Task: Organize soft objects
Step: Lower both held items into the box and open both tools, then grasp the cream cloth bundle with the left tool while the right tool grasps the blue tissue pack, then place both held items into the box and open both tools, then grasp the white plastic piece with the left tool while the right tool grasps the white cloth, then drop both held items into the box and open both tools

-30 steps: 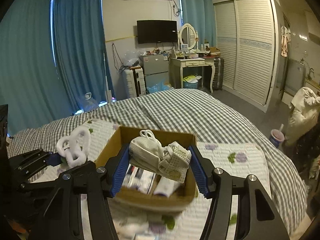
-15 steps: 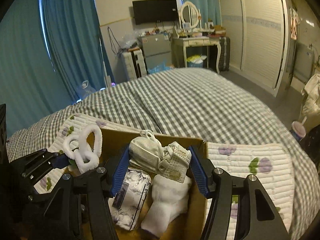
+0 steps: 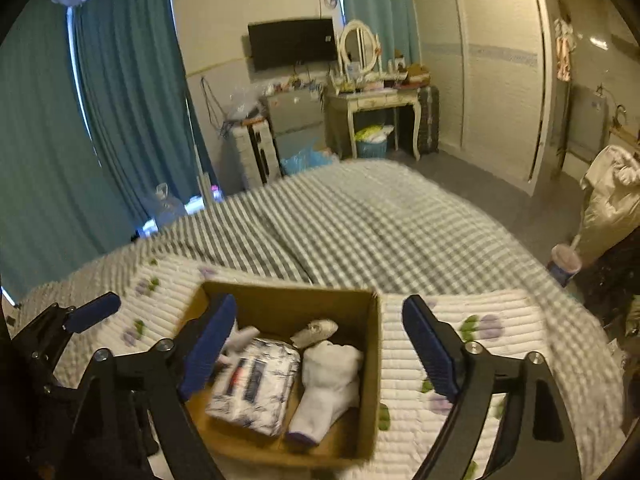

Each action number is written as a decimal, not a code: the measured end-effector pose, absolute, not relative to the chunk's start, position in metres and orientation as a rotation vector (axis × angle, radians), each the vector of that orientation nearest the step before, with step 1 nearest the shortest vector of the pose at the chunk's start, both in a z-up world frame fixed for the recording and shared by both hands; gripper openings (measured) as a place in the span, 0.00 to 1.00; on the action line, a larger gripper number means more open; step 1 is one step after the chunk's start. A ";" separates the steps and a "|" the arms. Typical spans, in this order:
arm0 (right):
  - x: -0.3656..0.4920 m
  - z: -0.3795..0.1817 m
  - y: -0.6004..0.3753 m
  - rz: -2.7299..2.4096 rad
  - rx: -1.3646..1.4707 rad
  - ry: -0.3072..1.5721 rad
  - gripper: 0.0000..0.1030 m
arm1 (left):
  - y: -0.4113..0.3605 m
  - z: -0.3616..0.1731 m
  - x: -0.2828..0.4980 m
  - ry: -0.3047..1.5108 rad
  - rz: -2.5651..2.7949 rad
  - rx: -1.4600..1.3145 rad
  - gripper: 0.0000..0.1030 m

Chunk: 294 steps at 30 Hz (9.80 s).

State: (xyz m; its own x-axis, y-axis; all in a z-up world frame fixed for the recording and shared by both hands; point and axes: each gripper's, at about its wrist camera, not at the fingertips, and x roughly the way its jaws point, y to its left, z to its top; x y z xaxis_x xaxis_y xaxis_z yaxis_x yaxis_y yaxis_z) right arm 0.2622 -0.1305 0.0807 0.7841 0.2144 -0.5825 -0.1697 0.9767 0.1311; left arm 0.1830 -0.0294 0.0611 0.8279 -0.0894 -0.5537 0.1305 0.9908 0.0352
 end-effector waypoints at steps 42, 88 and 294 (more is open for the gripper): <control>0.099 -0.125 -0.093 0.138 -0.073 0.911 0.88 | -0.005 -0.097 0.029 0.790 -0.050 0.061 0.99; 0.106 -0.109 -0.130 0.150 0.062 0.866 0.50 | -0.033 -0.124 0.067 0.900 -0.271 0.044 0.31; 0.328 -0.039 -0.109 0.295 0.068 0.759 0.44 | -0.035 -0.069 0.237 0.743 -0.167 0.106 0.32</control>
State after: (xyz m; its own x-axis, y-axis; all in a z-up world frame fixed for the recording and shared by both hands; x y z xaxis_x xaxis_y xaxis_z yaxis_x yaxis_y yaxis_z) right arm 0.3281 -0.1086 -0.0386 0.6866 0.2878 -0.6676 -0.2387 0.9566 0.1669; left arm 0.2373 -0.0353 -0.0692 0.7243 -0.1139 -0.6800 0.1886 0.9814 0.0365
